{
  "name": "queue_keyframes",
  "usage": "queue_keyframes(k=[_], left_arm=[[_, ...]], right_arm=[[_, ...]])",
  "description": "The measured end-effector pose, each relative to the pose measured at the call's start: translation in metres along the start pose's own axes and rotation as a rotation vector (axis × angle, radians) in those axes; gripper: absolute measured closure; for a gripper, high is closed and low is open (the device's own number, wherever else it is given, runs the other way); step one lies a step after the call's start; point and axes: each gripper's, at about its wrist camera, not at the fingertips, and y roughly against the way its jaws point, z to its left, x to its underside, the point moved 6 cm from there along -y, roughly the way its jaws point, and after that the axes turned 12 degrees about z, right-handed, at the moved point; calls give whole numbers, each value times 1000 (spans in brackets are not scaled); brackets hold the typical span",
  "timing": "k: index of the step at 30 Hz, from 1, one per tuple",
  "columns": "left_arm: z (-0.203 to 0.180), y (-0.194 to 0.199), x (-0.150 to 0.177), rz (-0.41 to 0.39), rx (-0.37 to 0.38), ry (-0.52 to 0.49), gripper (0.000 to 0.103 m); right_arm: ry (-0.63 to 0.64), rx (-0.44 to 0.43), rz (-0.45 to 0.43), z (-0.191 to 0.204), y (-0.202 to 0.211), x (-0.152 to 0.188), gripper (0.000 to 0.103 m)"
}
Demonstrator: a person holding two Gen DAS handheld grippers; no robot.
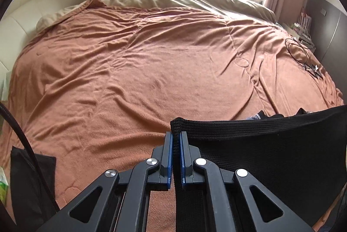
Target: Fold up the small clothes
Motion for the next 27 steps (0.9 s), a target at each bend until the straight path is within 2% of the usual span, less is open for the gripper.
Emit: queue_keyframes(k=[5,10,16,27], left_arm=[[-4,-10,-20,7,-15,-6,97],[-10,-53,-22,53,-67,-23,97],[-4,-98,-15,117,-76,-1,97],[3,-100,-42,79,-79,31,97]], right_arm=[[-7,7,16,-2,-10,-9,100],[8,29,93,4,-57,-9,100],[-3,43,137,3,-99,-15,100],[-25,83,119,3,-116,-36,101]])
